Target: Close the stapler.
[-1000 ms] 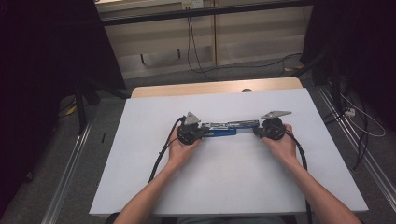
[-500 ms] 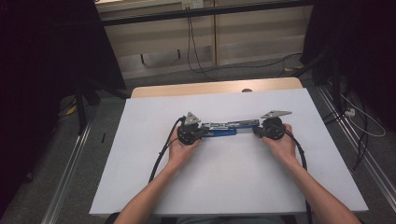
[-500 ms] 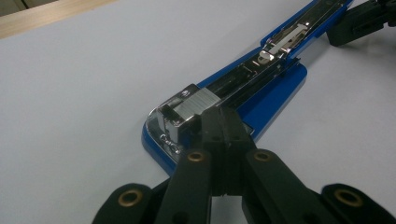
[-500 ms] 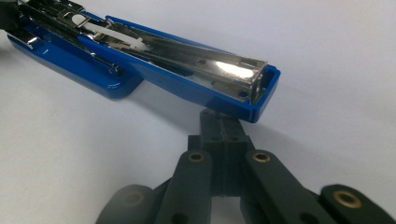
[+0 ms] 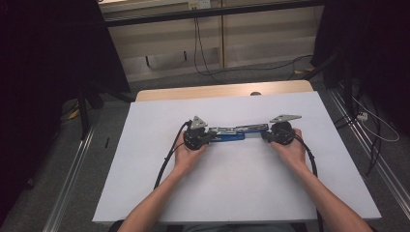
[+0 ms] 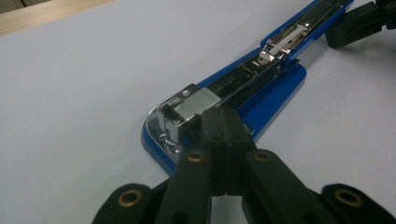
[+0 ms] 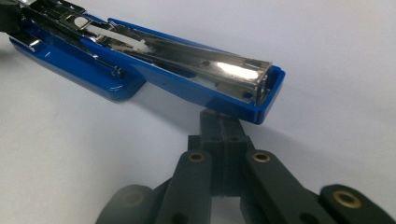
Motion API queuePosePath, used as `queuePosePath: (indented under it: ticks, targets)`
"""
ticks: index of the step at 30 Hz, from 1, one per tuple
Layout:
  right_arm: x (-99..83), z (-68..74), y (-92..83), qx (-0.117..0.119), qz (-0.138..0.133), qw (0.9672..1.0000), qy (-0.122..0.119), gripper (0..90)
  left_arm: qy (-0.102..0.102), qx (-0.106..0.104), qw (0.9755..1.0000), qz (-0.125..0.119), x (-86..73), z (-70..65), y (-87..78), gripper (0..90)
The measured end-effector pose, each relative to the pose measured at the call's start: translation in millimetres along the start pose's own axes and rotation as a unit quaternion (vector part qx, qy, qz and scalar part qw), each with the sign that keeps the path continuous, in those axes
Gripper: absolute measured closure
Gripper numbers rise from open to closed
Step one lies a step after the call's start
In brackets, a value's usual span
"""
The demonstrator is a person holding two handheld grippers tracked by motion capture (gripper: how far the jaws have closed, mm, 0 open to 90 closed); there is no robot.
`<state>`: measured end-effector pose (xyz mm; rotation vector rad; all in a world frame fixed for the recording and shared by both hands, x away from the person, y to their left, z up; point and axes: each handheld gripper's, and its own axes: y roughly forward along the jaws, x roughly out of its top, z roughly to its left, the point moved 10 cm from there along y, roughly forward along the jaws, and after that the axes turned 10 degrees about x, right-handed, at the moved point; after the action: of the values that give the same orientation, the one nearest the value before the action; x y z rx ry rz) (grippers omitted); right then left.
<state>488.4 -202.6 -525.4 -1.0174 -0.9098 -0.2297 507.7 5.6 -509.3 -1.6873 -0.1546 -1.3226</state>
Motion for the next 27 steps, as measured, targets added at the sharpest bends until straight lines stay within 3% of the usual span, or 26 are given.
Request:
queuePosePath:
  ticks: [27]
  targets:
    - [1.4, 0.8, -1.8, 0.01, -0.01, 0.9999, 0.003, 90.0, 0.001, 0.0, 1.0, 0.001, -0.3, -1.8, -0.6, 90.0]
